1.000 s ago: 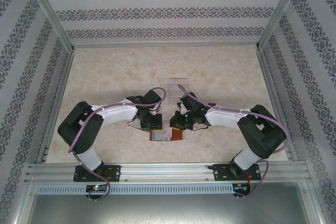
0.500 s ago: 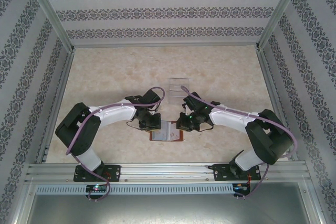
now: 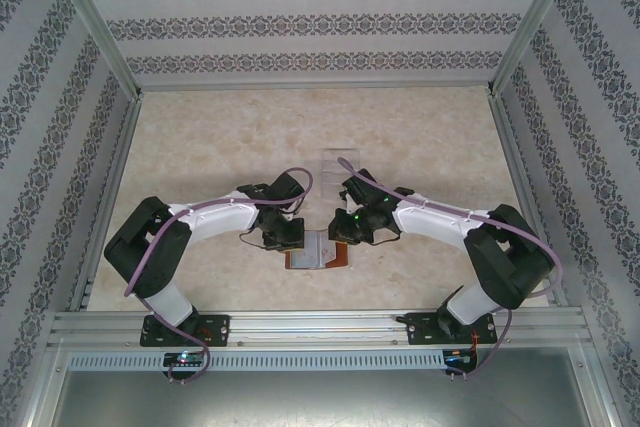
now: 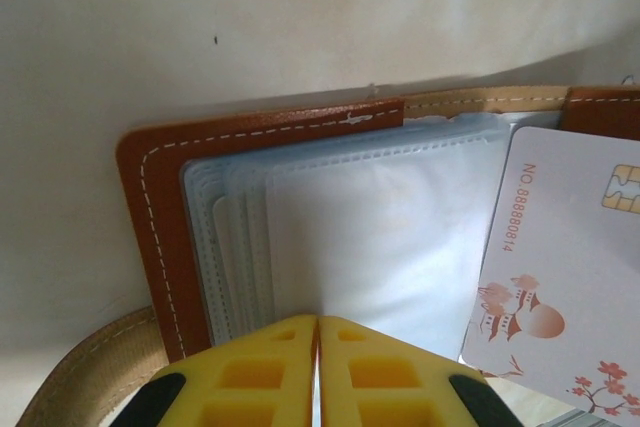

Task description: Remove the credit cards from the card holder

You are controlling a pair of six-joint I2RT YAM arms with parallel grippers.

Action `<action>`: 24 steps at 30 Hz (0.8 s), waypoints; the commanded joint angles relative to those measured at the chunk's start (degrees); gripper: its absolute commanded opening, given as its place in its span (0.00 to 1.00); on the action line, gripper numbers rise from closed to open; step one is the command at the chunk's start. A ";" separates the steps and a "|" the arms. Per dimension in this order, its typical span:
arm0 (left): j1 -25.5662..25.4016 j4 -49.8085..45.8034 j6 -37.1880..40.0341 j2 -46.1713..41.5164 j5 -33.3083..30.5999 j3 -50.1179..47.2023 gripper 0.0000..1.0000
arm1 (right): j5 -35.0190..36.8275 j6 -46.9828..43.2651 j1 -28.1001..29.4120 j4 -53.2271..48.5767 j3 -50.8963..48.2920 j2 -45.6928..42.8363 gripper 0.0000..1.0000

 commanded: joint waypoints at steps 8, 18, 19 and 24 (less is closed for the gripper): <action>-0.68 -0.48 0.12 -1.55 -0.48 -1.41 0.10 | -0.86 2.25 1.16 0.24 0.20 -0.01 0.19; -0.68 -0.89 -0.03 -3.92 -1.75 -0.62 0.11 | 1.78 2.18 1.34 -1.13 -0.34 -2.19 0.10; -0.68 -1.31 -0.12 -4.40 -2.07 -0.35 0.11 | 1.99 2.00 1.22 -1.50 -0.14 -2.54 0.10; -0.51 -2.85 -0.06 -7.40 -3.93 1.04 0.13 | 2.49 0.26 0.29 -3.91 0.31 -4.99 0.08</action>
